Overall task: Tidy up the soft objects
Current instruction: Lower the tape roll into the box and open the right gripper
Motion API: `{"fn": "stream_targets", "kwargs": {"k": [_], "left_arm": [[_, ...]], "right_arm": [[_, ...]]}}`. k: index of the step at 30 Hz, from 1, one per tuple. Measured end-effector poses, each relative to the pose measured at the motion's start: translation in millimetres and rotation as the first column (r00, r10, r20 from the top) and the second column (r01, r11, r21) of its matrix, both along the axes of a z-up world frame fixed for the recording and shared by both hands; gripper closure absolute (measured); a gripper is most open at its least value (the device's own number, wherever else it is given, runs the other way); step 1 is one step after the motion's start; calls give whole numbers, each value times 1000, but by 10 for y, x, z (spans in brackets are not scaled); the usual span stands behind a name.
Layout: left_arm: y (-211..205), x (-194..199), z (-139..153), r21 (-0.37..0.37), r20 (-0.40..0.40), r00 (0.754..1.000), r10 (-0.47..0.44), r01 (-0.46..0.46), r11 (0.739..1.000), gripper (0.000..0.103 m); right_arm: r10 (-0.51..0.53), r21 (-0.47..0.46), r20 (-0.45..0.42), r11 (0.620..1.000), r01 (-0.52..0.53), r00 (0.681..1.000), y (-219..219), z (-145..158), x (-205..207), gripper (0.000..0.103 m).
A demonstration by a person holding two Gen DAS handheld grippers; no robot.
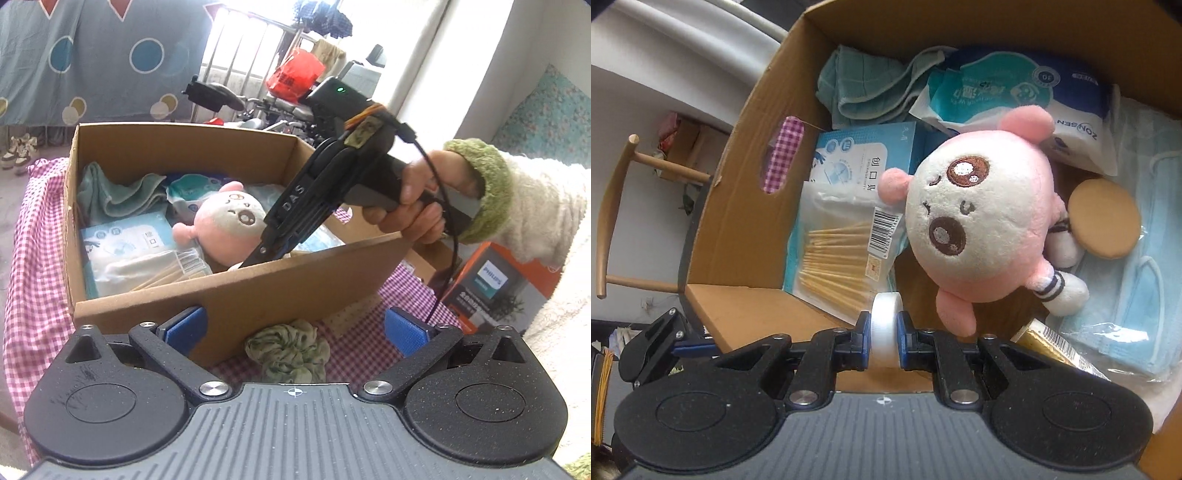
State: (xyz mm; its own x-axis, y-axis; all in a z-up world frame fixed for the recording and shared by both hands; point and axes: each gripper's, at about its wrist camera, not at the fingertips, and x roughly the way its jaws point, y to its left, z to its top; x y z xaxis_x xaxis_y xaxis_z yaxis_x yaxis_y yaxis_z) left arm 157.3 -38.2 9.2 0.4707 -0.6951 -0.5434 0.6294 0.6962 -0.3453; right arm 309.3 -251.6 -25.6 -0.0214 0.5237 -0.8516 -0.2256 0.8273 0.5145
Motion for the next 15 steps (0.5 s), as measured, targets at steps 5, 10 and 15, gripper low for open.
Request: {"fn": "stream_targets", "kwargs": {"k": [5, 10, 15], "left_arm": [[50, -29, -11, -15, 4, 1000, -7, 7, 1000, 1], [60, -62, -29, -17, 5, 1000, -16, 16, 1000, 1], [77, -100, -23, -24, 12, 1000, -21, 21, 999, 1]], "right_arm": [[-12, -40, -39, 999, 11, 999, 15, -129, 66, 85], [-23, -94, -19, 995, 21, 1000, -1, -49, 28, 84], [-35, -136, 16, 990, 37, 999, -42, 58, -8, 84]]}}
